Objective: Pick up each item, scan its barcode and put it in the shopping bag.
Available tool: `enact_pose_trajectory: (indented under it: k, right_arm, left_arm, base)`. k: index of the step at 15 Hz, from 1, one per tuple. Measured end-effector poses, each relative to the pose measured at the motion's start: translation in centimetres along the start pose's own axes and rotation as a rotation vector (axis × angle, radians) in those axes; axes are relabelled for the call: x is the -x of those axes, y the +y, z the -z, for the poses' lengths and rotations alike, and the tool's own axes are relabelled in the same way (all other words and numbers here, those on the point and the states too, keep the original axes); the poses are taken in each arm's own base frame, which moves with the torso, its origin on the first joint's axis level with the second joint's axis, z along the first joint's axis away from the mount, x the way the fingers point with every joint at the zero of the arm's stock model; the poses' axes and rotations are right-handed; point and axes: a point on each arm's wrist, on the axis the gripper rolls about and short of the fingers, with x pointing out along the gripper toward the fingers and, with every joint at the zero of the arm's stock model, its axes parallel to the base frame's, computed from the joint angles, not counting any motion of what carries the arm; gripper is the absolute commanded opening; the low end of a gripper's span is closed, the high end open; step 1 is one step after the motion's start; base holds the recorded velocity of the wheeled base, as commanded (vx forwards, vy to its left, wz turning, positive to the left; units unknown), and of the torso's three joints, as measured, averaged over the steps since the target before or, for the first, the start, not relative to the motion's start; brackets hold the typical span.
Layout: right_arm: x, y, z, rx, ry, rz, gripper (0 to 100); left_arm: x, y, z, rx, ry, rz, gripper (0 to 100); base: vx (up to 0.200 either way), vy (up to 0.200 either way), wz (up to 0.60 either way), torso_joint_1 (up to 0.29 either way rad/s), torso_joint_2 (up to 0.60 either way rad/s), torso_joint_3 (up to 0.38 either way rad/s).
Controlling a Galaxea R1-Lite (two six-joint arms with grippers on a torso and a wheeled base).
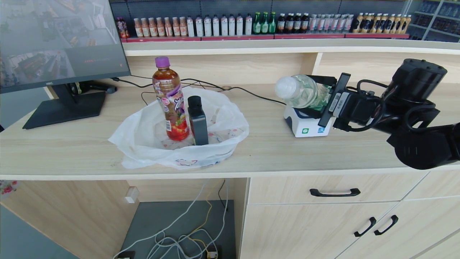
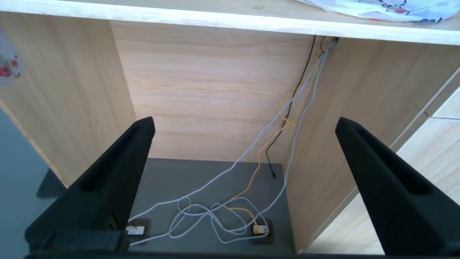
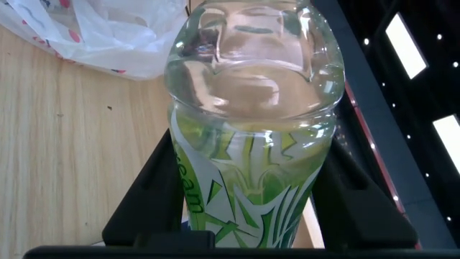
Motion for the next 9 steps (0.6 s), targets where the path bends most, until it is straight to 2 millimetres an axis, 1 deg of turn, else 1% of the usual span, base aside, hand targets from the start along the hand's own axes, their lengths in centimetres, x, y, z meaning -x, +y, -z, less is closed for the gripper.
enact_pose_trajectory:
  k: [4, 7, 9]
  right_arm:
    - [0.5, -1.3, -1.3, -0.039, -0.007, 0.029, 0]
    - [2.0, -2.4, -3.0, -0.153, 0.065, 0.115, 0]
    - [2.6, -2.9, -4.4, -0.21, 0.045, 0.171, 0]
  left_arm:
    - [0.0, 0.0, 0.0, 0.0, 0.0, 0.0, 100]
    - [0.0, 0.0, 0.0, 0.0, 0.0, 0.0, 100]
    - [0.0, 0.0, 0.0, 0.0, 0.0, 0.0, 100]
  base:
    - [0.0, 0.0, 0.0, 0.0, 0.0, 0.0]
    - [0.0, 0.0, 0.0, 0.0, 0.0, 0.0]
    - [0.0, 0.0, 0.0, 0.0, 0.0, 0.0]
